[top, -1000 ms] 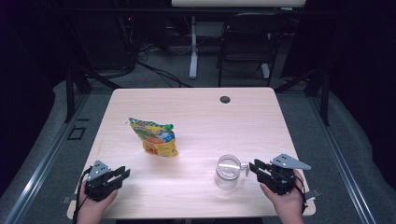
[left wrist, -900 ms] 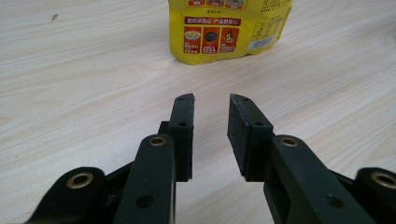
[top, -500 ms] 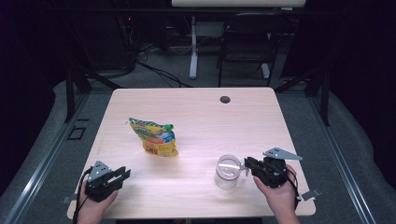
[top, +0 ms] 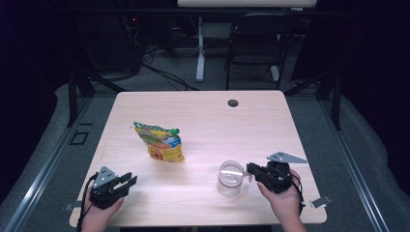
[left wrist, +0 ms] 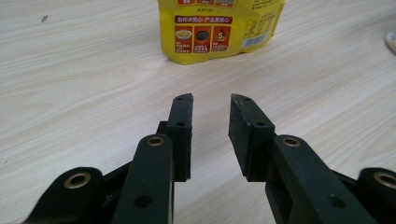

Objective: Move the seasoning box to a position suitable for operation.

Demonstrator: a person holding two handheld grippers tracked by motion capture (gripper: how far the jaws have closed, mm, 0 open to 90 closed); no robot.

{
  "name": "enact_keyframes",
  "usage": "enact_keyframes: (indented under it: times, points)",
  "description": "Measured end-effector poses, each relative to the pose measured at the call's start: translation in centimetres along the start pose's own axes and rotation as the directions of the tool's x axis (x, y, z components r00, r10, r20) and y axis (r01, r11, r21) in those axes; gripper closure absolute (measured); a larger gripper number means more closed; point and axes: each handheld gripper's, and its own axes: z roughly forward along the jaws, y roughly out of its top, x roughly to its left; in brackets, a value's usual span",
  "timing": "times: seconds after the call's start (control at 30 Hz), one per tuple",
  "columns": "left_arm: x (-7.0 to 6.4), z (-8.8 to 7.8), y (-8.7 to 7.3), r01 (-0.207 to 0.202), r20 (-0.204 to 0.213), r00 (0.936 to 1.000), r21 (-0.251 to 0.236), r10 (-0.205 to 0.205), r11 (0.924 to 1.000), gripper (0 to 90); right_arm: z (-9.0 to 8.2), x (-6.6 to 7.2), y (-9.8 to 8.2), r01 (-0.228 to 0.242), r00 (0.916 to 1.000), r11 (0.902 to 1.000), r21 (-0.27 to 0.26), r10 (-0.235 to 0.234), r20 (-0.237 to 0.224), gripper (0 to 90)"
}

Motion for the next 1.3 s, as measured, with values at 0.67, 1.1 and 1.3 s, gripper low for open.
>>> enact_keyframes:
  times: [0.67,1.1,1.3]
  points:
    - [-7.1,2.3,3.9,-0.112,0.140,0.9836,-0.025,0.114,0.9934,74.7,1.2,1.1,0.2,0.051,0.9984,0.9985,-0.018,-0.051,-0.023,85.0]
    - [-11.8,5.1,6.4,-0.159,0.293,0.9429,-0.023,0.159,0.9870,88.5,1.1,1.1,-0.1,0.052,0.9984,0.9979,-0.038,-0.053,-0.022,86.1]
    - [-13.2,5.9,7.0,-0.193,0.326,0.9261,-0.021,0.190,0.9809,90.0,1.1,1.2,-0.1,0.059,0.9981,0.9977,-0.033,-0.059,-0.016,86.2]
